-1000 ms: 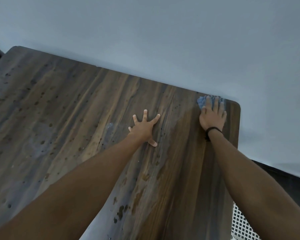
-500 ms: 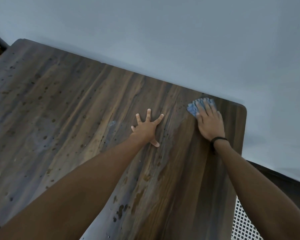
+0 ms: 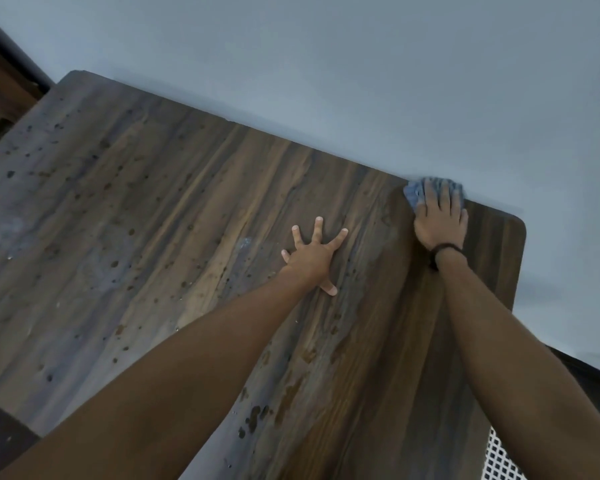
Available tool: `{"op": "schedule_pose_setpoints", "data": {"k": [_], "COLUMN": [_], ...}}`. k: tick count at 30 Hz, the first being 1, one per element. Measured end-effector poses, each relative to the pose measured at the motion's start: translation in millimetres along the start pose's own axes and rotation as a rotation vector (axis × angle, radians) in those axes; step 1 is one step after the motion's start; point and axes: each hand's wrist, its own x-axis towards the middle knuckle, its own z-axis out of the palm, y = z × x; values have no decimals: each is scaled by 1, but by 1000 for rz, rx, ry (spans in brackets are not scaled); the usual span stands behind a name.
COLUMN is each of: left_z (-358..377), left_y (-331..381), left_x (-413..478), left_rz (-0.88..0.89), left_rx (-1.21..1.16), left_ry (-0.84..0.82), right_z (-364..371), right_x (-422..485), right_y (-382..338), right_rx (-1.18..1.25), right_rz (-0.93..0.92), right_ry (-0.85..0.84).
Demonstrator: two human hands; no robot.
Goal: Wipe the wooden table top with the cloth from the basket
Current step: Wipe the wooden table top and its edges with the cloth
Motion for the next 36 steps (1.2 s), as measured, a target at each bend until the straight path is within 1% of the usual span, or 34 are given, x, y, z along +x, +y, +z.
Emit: {"op": "schedule_pose_setpoints", "data": {"k": [1,2,5,7,10,13,14,16,19,23,25,27,29,31,33,36], "left_z": [1,2,3,3,2,1,1,2,4,3,4,4,2,-2,-5,-3], "left_y": [-1,-1,-1,0,0,0,0,-1,-2,-3,-3,-6,-15,-31,-50,-64], "left_x": [0,0,-1,-2,0,1,1,0,0,1,2,1,-2,-6,-9,-8], "left_rz": [2,8,17,4,3,6,5,7,21,20,18,38,59,23,-29,-31], "left_rx": [0,1,-9,-5,-6,-7,-10,-12,-7,-2,9,30,44,48,57,86], "left_ry": [-1,2,15,24,16,14,14,17,38,37,29,23,24,39,24,-8], "right_z": [0,3,19,20,11,3,4,12,27,45,51,49,40,30,20,14], "right_x": [8,7,-32,-64,-47,-3,3,-1,-43,-138,-181,-195,-173,-127,-71,-2], "right_y": [-8,-17,-23,-7,7,-8,-15,-25,-25,-14,-8,-5,-7,-15,-25,-41], "right_rx": [16,7,-55,-81,-95,-43,-40,-66,-109,-157,-178,-182,-174,-133,-60,-4], "right_rz": [36,12,-220,-287,-227,-117,-108,-157,-254,-272,-287,-285,-285,-263,-193,-75], "right_ry": [-25,-33,-34,-47,-45,-69,-79,-76,-58,-33,-51,-111,-129,-123,-123,-139]}}
